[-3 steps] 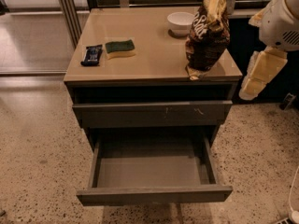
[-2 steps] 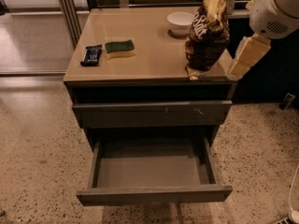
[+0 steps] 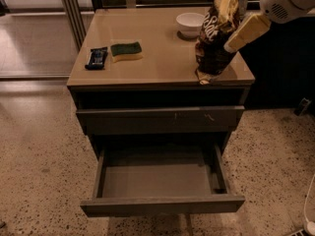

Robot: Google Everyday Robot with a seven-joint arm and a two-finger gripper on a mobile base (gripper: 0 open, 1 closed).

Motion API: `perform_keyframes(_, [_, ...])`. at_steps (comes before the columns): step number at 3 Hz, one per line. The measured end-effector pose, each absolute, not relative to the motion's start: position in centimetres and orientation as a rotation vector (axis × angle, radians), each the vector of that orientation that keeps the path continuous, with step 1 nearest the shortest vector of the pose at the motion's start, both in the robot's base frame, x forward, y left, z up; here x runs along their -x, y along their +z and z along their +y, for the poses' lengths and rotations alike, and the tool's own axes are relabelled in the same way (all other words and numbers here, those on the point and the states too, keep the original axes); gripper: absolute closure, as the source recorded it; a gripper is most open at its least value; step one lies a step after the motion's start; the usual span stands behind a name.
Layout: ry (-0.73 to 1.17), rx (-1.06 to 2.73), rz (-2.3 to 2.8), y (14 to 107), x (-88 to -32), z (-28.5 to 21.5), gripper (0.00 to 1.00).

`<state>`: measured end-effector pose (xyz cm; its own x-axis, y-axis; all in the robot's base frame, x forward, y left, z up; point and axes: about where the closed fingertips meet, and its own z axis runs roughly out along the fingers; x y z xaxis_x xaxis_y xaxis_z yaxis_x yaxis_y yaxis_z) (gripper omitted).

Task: Place brown chip bag into middle drawer

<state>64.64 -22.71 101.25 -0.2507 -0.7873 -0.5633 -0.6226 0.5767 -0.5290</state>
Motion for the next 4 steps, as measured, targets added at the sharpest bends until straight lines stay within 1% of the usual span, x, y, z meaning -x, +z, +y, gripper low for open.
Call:
perform_keyframes(2, [-0.077, 0.964, 1.956, 100.7, -68.2, -21.5, 0.0])
perform_keyframes(4, [0.01, 0.952, 2.014, 97.8, -70.2, -20.6, 0.0])
